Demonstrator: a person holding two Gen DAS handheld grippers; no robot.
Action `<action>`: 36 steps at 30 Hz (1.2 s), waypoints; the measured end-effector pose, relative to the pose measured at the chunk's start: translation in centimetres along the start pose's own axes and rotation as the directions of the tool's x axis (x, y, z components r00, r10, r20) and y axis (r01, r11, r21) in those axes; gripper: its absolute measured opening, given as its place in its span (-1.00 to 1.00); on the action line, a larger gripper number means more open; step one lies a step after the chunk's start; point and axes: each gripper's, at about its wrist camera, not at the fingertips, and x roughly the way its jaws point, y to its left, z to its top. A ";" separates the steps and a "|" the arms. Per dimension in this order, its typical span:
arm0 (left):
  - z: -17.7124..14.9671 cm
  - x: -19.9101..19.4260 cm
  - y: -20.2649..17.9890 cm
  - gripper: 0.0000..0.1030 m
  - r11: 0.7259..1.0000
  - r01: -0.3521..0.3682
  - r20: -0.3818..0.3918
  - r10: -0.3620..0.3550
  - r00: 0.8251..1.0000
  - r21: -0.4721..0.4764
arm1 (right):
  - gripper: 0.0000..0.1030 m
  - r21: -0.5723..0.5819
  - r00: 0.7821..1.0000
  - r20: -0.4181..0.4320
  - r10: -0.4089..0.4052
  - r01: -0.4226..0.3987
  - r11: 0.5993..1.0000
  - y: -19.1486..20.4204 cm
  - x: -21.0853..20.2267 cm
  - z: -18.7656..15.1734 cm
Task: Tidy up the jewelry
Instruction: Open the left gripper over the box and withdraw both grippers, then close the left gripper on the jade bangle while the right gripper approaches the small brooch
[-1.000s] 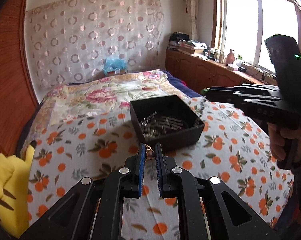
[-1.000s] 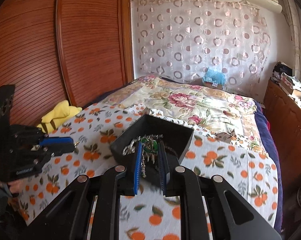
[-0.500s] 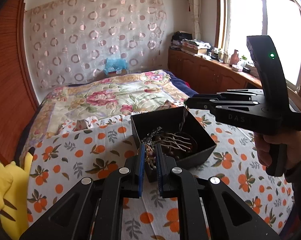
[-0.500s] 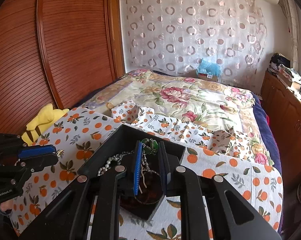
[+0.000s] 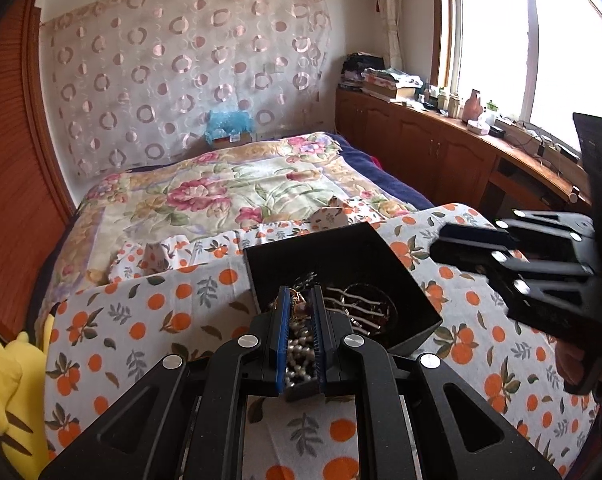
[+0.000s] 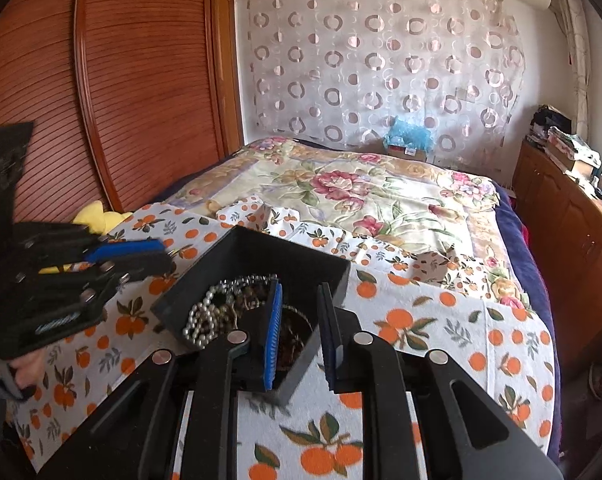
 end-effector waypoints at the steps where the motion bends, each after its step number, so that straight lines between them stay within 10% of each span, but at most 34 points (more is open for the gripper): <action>1: 0.1 0.1 -0.1 -0.82 1.000 0.000 -0.001 0.000 1.000 0.001 | -0.61 0.001 1.000 0.004 0.001 -0.001 1.000 -0.1 -0.4 -0.4; 14: -1.5 -1.6 -1.1 -0.52 1.000 0.017 0.001 -0.017 1.000 0.018 | -0.61 0.024 0.999 0.025 0.045 -0.045 0.999 0.6 -4.6 -5.0; 32: -11.6 -6.3 -2.0 -0.31 0.997 0.083 -0.067 -0.083 0.994 -0.011 | -0.61 0.012 0.997 -0.020 0.069 -0.069 0.998 4.2 -7.8 -11.4; 36: -13.1 -6.4 -3.0 -0.31 0.996 0.092 -0.091 -0.091 0.992 0.005 | -0.35 0.007 0.998 -0.025 0.058 -0.058 0.998 4.7 -8.2 -12.5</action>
